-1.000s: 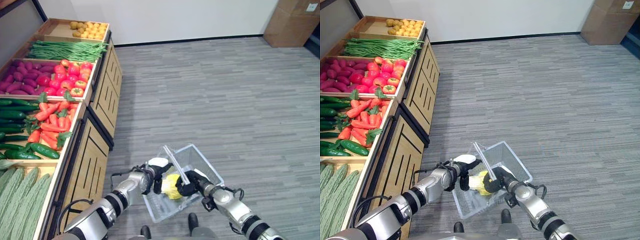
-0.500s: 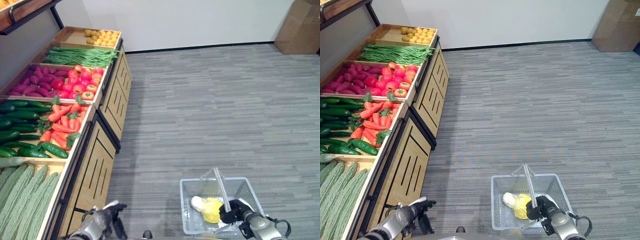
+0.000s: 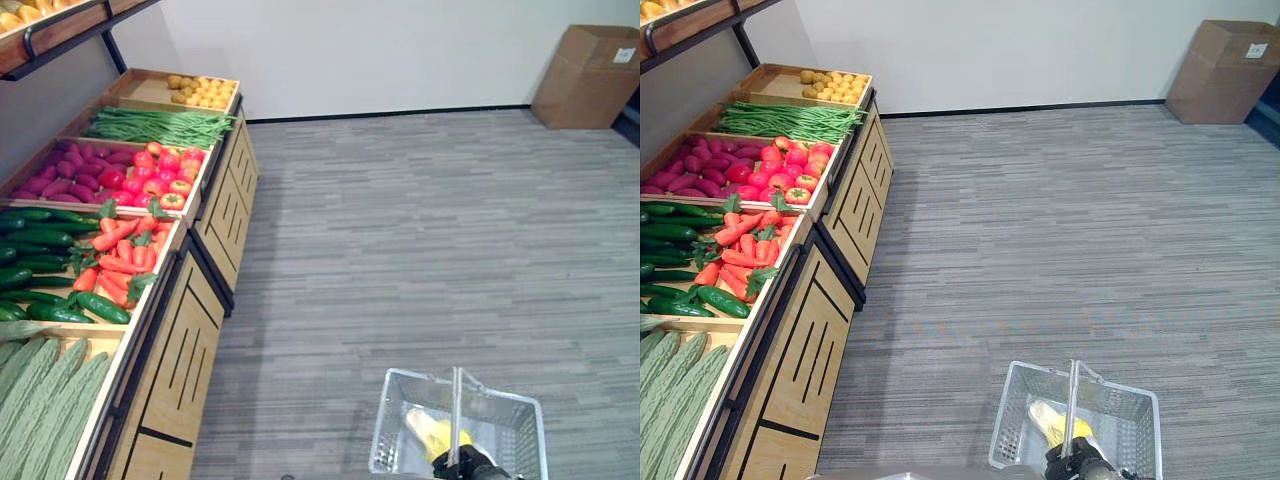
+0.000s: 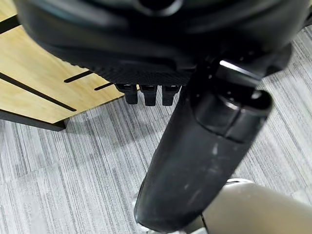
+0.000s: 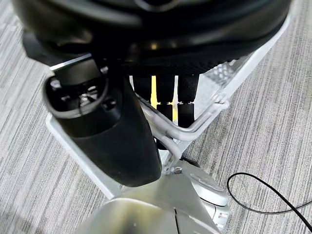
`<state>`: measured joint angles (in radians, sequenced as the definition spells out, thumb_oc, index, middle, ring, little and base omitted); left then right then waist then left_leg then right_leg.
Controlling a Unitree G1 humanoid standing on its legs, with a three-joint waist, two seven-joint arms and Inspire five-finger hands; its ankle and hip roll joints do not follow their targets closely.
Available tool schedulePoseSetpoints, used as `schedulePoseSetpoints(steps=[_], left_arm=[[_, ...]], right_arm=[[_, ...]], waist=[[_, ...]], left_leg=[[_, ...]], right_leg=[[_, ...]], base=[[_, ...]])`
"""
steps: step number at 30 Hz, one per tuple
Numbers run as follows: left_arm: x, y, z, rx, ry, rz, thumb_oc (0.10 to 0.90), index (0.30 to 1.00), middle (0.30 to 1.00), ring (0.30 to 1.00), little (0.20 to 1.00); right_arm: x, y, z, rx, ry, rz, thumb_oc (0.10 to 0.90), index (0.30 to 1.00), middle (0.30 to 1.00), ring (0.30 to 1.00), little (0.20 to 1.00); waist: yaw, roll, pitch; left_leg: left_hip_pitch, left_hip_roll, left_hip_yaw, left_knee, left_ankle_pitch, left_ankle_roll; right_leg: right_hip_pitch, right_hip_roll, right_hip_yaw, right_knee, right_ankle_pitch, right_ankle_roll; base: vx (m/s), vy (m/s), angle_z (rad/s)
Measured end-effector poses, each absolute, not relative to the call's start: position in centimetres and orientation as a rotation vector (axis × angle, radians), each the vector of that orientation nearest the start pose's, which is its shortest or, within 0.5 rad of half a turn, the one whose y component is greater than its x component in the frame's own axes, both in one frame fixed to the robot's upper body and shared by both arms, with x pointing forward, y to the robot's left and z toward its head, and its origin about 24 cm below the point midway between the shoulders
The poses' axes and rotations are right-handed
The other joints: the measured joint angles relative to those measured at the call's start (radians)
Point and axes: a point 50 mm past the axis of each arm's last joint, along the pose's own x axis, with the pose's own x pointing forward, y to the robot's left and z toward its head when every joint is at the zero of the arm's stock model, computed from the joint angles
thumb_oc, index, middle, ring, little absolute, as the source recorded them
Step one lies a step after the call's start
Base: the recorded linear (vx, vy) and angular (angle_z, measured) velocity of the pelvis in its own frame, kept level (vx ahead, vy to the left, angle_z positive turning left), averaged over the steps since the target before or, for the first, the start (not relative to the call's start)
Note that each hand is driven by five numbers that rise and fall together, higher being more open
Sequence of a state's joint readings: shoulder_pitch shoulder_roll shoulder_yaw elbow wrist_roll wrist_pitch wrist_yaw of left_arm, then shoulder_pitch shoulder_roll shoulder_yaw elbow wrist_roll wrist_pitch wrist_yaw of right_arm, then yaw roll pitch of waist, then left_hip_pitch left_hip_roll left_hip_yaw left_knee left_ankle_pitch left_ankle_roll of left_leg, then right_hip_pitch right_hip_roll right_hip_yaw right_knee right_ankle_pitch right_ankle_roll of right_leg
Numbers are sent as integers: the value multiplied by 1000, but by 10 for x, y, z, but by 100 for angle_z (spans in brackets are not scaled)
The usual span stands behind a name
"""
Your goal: Get the vegetables into the basket
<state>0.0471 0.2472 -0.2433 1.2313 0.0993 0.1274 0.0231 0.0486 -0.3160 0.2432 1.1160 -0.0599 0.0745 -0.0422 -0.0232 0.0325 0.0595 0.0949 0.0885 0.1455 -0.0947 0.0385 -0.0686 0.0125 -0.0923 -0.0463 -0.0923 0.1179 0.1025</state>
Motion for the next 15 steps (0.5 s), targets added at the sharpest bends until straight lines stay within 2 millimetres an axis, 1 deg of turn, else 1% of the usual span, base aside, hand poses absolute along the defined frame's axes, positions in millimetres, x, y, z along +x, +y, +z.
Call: schedulePoseSetpoints(steps=[2, 3, 4, 5, 6, 7, 8, 9, 10, 11, 12, 13, 14, 15], left_arm=[[61, 237, -167, 475, 1396, -68, 900, 1000, 1000, 1000, 1000], [64, 238, -166, 479, 1385, -64, 900, 1000, 1000, 1000, 1000], [69, 240, -165, 489, 1368, -57, 900, 1000, 1000, 1000, 1000], [71, 241, -164, 494, 1361, -52, 900, 1000, 1000, 1000, 1000], [74, 243, -163, 504, 1347, -47, 900, 1000, 1000, 1000, 1000], [82, 243, -160, 516, 1314, -52, 900, 1000, 1000, 1000, 1000], [92, 243, -158, 539, 1274, -68, 900, 1000, 1000, 1000, 1000], [103, 249, -153, 547, 1236, -49, 900, 1000, 1000, 1000, 1000], [110, 250, -151, 553, 1220, -45, 900, 1000, 1000, 1000, 1000], [111, 249, -151, 554, 1209, -46, 900, 1000, 1000, 1000, 1000], [114, 249, -150, 559, 1200, -40, 900, 1000, 1000, 1000, 1000], [114, 250, -150, 561, 1203, -34, 900, 1000, 1000, 1000, 1000], [114, 251, -150, 564, 1208, -30, 900, 1000, 1000, 1000, 1000], [116, 251, -151, 565, 1211, -29, 900, 1000, 1000, 1000, 1000]], right_arm=[[85, -254, -155, -497, 1258, 21, 400, 300, 300, 300, 300], [90, -253, -155, -499, 1251, 21, 400, 300, 300, 300, 300], [97, -252, -153, -497, 1229, 25, 400, 300, 300, 300, 300], [98, -251, -153, -495, 1223, 27, 400, 300, 300, 300, 300], [100, -249, -153, -493, 1217, 30, 400, 300, 300, 300, 300], [105, -249, -152, -495, 1199, 28, 400, 300, 300, 300, 300], [112, -250, -149, -500, 1172, 25, 400, 300, 300, 300, 300], [127, -244, -145, -496, 1117, 35, 400, 300, 300, 300, 300], [134, -244, -142, -497, 1086, 36, 400, 300, 300, 300, 300], [141, -244, -139, -500, 1059, 30, 400, 300, 300, 300, 300], [146, -243, -137, -493, 1039, 23, 400, 300, 300, 300, 300], [145, -241, -137, -485, 1036, 30, 400, 300, 300, 300, 300], [142, -239, -138, -476, 1042, 39, 400, 300, 300, 300, 300], [140, -237, -139, -471, 1044, 40, 400, 300, 300, 300, 300]], waist=[[12, -9, 0], [14, -17, 5], [13, -29, 11], [12, -31, 12], [15, -52, 23], [17, -58, 28], [16, -57, 39], [17, -79, 72], [14, -81, 97], [9, -70, 108], [-3, -68, 112], [-5, -67, 112], [-5, -72, 109], [-14, -75, 110]], left_leg=[[-15, -9, 1, 0, -4, 6], [-27, -23, 2, 4, -4, 13], [-40, -32, 3, 5, 7, 30], [-40, -38, 3, 5, 5, 34], [-47, -57, 7, 7, -6, 40], [-64, -64, 7, 14, -15, 54], [-78, -73, 14, 10, -11, 63], [-75, -88, 37, 6, -15, 74], [-61, -88, 46, 1, -22, 88], [-52, -83, 46, 0, -25, 96], [-42, -84, 41, 1, -26, 105], [-35, -87, 39, 0, -34, 106], [-30, -90, 34, 0, -39, 108], [-26, -94, 19, 4, -50, 110]], right_leg=[[-18, -11, 2, 1, 0, 3], [-32, -19, 6, 5, 3, 8], [-43, -29, 11, 5, 23, 21], [-43, -34, 12, 5, 24, 22], [-54, -44, 17, 13, 21, 26], [-87, -53, 26, 43, 18, 28], [-120, -60, 31, 72, 17, 29], [-149, -73, 30, 110, 18, 30], [-177, -76, 29, 190, 19, 32], [-224, -75, 32, 283, 2, 48], [-262, -79, 26, 345, -22, 64], [-266, -84, 8, 327, -35, 71], [-266, -84, -3, 263, -34, 73], [-277, -84, -14, 122, -15, 82]], base=[[31, 145, 0], [37, 129, -3], [16, 157, -3], [16, 209, -7], [-5, 169, -8], [15, 144, -14], [44, 169, -32], [103, 207, -38], [166, 168, -38], [220, 86, -12], [238, -3, 0], [267, -52, 10], [396, -123, 19], [376, -125, 32]])
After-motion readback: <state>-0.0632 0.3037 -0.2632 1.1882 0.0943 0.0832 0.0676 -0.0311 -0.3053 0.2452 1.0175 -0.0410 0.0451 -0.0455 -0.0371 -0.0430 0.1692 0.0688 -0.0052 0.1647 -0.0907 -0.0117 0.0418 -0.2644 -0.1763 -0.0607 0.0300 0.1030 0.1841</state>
